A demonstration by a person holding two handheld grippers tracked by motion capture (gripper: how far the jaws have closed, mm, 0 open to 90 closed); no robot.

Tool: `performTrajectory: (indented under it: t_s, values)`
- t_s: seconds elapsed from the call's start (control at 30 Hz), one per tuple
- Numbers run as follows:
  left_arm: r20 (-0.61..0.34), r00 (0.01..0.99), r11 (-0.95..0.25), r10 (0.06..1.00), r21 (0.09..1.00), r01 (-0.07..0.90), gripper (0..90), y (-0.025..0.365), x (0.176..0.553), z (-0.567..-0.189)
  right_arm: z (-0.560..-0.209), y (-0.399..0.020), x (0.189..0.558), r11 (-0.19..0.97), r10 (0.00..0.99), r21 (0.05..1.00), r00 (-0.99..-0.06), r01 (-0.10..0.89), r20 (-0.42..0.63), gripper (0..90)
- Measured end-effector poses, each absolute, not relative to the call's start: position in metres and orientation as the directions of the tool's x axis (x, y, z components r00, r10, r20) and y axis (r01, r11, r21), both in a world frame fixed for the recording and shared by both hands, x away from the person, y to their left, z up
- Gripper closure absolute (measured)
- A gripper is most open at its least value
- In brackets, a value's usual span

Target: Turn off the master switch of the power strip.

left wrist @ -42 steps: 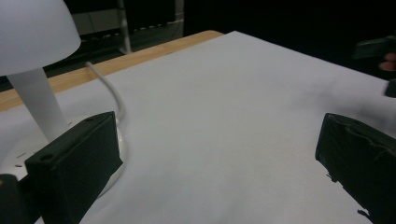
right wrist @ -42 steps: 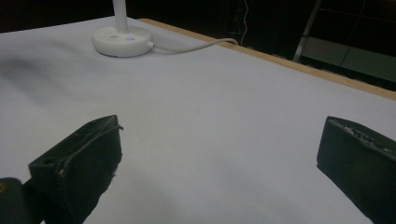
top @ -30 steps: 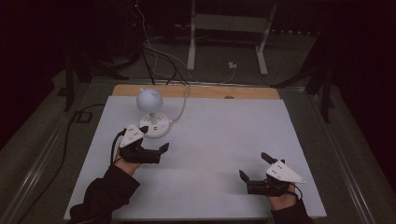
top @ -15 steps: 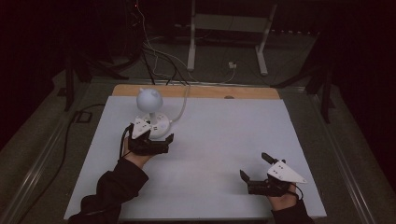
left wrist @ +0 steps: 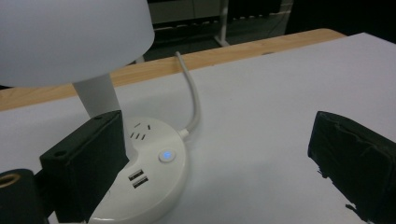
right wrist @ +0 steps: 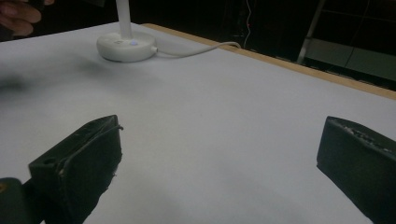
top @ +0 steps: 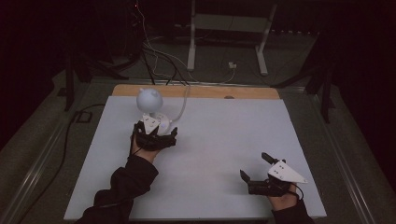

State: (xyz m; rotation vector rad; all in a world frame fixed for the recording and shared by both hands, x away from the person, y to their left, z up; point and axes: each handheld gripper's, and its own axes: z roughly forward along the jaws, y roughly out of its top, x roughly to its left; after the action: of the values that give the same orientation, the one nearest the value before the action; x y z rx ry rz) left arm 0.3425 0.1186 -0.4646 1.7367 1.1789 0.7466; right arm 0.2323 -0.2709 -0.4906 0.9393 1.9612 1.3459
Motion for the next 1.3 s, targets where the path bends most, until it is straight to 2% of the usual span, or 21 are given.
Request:
performTrajectory:
  t_s: [0.13,0.47,0.5,0.53,0.57,0.63,0.7,0.83,0.93,1.1,1.3]
  values:
    - [-0.003,0.291,-0.124,0.957,0.901,0.416,9.5,0.115,0.350,-0.469,-0.491,-0.270,0.232,0.248,0.804,0.942,-0.590,0.224,-0.072,0.0]
    - [0.031,0.267,-0.143,0.963,0.899,0.414,26.4,0.108,0.357,-0.476,-0.491,-0.271,0.232,0.247,0.802,0.942,-0.593,0.227,-0.068,0.0]
    - [0.033,0.266,-0.145,0.964,0.898,0.415,33.4,0.107,0.358,-0.478,-0.491,-0.271,0.232,0.249,0.801,0.942,-0.595,0.227,-0.069,0.0]
    - [0.034,0.263,-0.144,0.964,0.899,0.414,33.4,0.106,0.359,-0.478,-0.491,-0.271,0.232,0.249,0.801,0.942,-0.595,0.227,-0.069,0.0]
    - [0.044,0.260,-0.152,0.964,0.898,0.412,40.5,0.105,0.360,-0.480,-0.491,-0.271,0.232,0.248,0.800,0.942,-0.596,0.227,-0.067,0.0]
    - [0.043,0.258,-0.151,0.965,0.898,0.413,48.4,0.105,0.362,-0.481,-0.491,-0.271,0.232,0.246,0.801,0.941,-0.596,0.233,-0.062,0.0]
    - [0.046,0.243,-0.146,0.969,0.898,0.415,51.9,0.106,0.363,-0.482,-0.491,-0.271,0.232,0.247,0.801,0.941,-0.596,0.233,-0.062,0.0]
    - [0.048,0.232,-0.144,0.971,0.897,0.418,69.3,0.106,0.367,-0.483,-0.491,-0.271,0.232,0.245,0.800,0.942,-0.596,0.229,-0.063,0.0]
    - [0.041,0.234,-0.140,0.971,0.896,0.422,73.4,0.107,0.371,-0.486,-0.491,-0.272,0.232,0.242,0.802,0.943,-0.595,0.227,-0.062,0.0]
    - [0.049,0.240,-0.154,0.970,0.884,0.442,88.3,0.109,0.378,-0.492,-0.491,-0.272,0.232,0.240,0.802,0.944,-0.594,0.228,-0.060,0.0]
    - [0.073,0.247,-0.182,0.966,0.873,0.453,90.0,0.111,0.386,-0.499,-0.491,-0.272,0.232,0.243,0.800,0.943,-0.596,0.228,-0.062,0.0]
